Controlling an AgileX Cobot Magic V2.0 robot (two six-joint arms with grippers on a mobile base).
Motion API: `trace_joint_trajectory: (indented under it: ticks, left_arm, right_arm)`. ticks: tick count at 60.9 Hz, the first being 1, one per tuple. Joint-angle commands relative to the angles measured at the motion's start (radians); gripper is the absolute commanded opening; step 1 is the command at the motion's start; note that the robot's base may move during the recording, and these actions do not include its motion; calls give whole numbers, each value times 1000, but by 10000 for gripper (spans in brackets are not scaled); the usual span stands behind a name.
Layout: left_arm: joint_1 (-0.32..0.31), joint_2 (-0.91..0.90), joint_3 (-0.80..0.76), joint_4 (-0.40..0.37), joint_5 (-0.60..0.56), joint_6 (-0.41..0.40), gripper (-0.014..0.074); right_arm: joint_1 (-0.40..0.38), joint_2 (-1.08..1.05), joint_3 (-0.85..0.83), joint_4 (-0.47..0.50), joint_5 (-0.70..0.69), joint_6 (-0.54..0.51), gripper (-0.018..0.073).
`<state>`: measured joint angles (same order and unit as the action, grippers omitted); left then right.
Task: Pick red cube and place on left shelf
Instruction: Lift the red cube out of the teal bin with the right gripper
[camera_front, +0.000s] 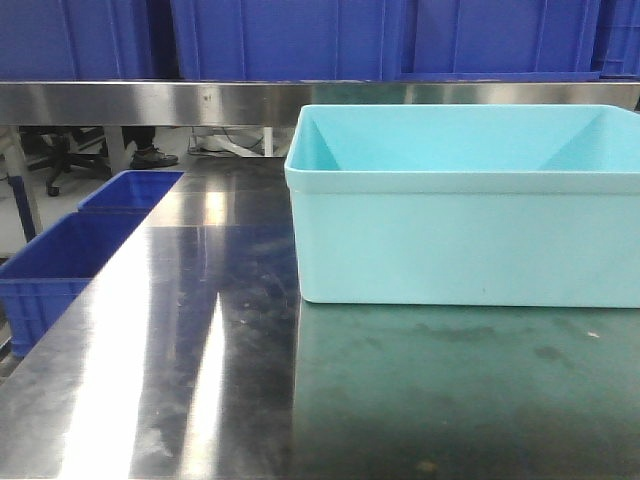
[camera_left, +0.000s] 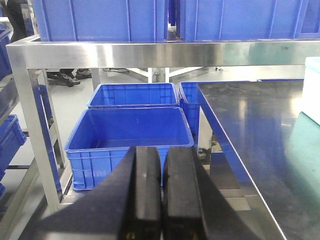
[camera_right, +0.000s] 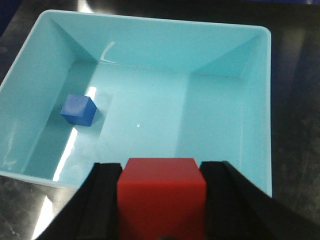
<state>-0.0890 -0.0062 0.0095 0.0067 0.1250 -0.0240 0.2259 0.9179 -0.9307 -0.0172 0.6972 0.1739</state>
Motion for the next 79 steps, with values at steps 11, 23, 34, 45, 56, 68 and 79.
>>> trace_joint_trajectory:
  ticks: [11, 23, 34, 45, 56, 68, 79]
  left_arm:
    - [-5, -15, 23, -7, -88, -1, 102]
    - [-5, -15, 23, -7, -88, -1, 102]
    - [-5, -15, 23, -7, -88, -1, 102]
    - [-5, -15, 23, -7, -88, -1, 102]
    - [-5, -15, 23, -7, -88, -1, 102]
    - [-5, -15, 23, -7, -88, -1, 102]
    - [-5, -15, 23, -7, -88, -1, 102]
  right_arm:
    - [2, -317, 233, -13, -128, -14, 165]
    - [2, -534, 344, -13, -128, -14, 165]
    - [2, -667, 363, -13, -137, -14, 165]
    - [2, -704, 364, -13, -145, -14, 165]
    - [2, -704, 365, -13, -143, -14, 165]
    - [2, -704, 367, -13, -134, -14, 165]
    - [2, -704, 367, -13, -134, -14, 165]
